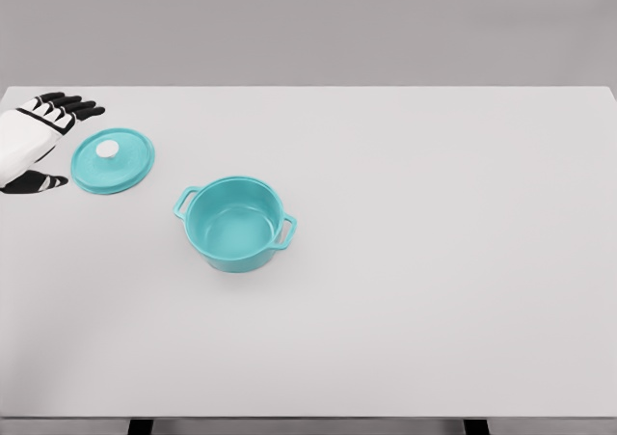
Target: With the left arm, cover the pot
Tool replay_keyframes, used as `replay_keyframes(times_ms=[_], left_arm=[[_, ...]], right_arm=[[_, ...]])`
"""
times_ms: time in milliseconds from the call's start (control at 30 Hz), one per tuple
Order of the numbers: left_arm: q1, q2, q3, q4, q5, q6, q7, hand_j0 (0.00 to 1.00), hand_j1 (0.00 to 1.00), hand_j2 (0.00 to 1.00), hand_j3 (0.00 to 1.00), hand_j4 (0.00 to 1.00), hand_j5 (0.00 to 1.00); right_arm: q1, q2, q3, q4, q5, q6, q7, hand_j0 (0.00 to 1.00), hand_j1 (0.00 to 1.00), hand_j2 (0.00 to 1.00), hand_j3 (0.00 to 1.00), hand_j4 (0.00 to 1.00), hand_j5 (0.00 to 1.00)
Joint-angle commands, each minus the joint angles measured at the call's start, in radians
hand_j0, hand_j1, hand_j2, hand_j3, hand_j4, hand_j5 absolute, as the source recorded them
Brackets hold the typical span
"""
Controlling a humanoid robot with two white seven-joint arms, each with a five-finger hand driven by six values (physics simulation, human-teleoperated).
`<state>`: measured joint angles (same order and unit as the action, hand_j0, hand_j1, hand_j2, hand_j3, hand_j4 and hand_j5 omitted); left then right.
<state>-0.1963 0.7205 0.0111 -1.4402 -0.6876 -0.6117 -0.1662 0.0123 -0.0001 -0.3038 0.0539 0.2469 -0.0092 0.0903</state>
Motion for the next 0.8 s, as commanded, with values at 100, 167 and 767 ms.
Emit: replay_keyframes(times_ms=[100,167,767], left_arm=[[-0.003,0.000,0.000,0.003,0.007,0.001,0.001,1.00,1.00,1.00,1.00,1.00,1.00],[-0.009,0.002,0.001,0.007,0.014,0.001,0.001,1.00,1.00,1.00,1.00,1.00,1.00],[-0.528,-0.004,-0.456,0.397,0.053,0.001,-0.445,1.00,1.00,1.00,1.00,1.00,1.00]], right_arm=[[-0.002,0.000,0.000,0.000,0.000,0.000,0.000,1.00,1.00,1.00,1.00,1.00,1.00],[0.000,0.000,0.000,0.000,0.000,0.000,0.000,1.00,1.00,1.00,1.00,1.00,1.00],[0.000,0.000,0.000,0.001,0.000,0.000,0.000,1.00,1.00,1.00,1.00,1.00,1.00]])
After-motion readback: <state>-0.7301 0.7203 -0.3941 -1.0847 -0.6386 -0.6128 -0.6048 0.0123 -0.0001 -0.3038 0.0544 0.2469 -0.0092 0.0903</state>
